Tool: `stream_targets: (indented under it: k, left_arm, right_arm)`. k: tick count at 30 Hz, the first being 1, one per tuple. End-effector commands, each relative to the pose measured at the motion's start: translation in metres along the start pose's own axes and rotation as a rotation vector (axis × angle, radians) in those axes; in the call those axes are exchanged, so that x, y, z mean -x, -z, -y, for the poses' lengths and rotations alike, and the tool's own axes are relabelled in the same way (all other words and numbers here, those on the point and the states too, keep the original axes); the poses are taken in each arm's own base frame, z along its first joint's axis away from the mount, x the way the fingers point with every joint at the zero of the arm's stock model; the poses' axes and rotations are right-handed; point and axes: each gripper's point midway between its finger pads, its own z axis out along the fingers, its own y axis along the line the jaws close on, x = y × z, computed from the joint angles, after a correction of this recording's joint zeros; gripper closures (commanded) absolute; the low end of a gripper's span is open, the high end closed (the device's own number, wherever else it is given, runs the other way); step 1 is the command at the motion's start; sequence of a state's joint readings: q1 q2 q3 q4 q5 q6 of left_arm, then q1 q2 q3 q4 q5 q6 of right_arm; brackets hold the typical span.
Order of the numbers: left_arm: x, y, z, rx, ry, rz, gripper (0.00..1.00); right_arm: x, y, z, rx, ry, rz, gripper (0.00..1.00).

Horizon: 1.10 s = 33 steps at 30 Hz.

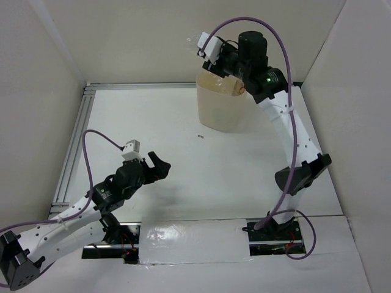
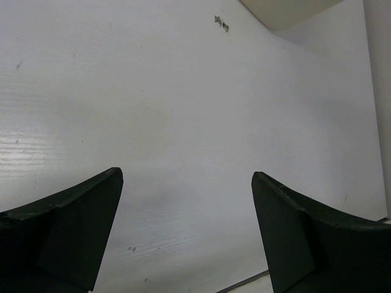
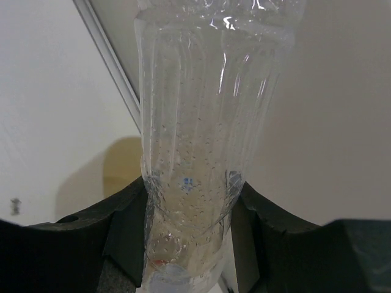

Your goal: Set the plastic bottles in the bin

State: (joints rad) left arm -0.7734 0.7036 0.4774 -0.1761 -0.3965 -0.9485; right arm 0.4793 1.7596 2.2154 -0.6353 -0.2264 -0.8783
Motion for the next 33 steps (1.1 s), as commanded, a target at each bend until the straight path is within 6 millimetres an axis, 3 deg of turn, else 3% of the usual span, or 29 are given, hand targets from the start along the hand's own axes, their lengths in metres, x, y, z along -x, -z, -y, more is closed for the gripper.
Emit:
stream_targets:
  k: [1,3,4,7,14,18,22,26,27,31,33]
  left_arm:
    - [0.008,-0.002,0.012,-0.043,-0.006,0.033,0.01]
    - [0.009,-0.002,0.015,-0.059,-0.002,0.032,0.01]
    - [0.007,-0.003,0.014,-0.052,-0.005,0.027,0.01]
    - [0.007,-0.003,0.014,-0.052,-0.005,0.027,0.01]
    - [0.006,-0.001,0.009,-0.042,-0.007,0.03,0.01]
    - [0.008,0.002,0.01,-0.048,0.005,0.035,0.01]
    - [0.008,0.002,0.01,-0.048,0.005,0.035,0.01]
    - [0.005,0.003,0.006,-0.043,0.002,0.031,0.01]
    - [0.007,0.003,0.005,-0.037,0.003,0.037,0.01]
    - [0.008,0.002,0.007,-0.043,0.006,0.043,0.01]
    - [0.009,0.003,0.01,-0.057,-0.001,0.043,0.01]
  right_arm:
    - [-0.085,-0.019,0.028,-0.091,0.061,-0.21,0.73]
    - [-0.097,-0.022,0.038,-0.092,0.079,-0.205,0.72]
    - [-0.115,-0.023,0.043,-0.085,0.081,-0.224,0.71]
    - [-0.128,-0.023,0.054,-0.066,0.126,-0.186,0.69]
    - [-0.174,-0.04,0.042,0.045,0.209,-0.185,0.61]
    - [-0.188,-0.043,0.016,0.173,0.254,-0.175,0.47]
    - [-0.193,-0.044,-0.003,0.251,0.333,-0.171,0.34]
    - [-0.191,-0.045,-0.006,0.251,0.351,-0.18,0.13]
    - [-0.188,-0.042,-0.003,0.24,0.356,-0.185,0.0]
    - [-0.176,-0.036,0.003,0.219,0.348,-0.169,0.0]
    - [-0.158,-0.023,0.01,0.211,0.354,-0.147,0.0]
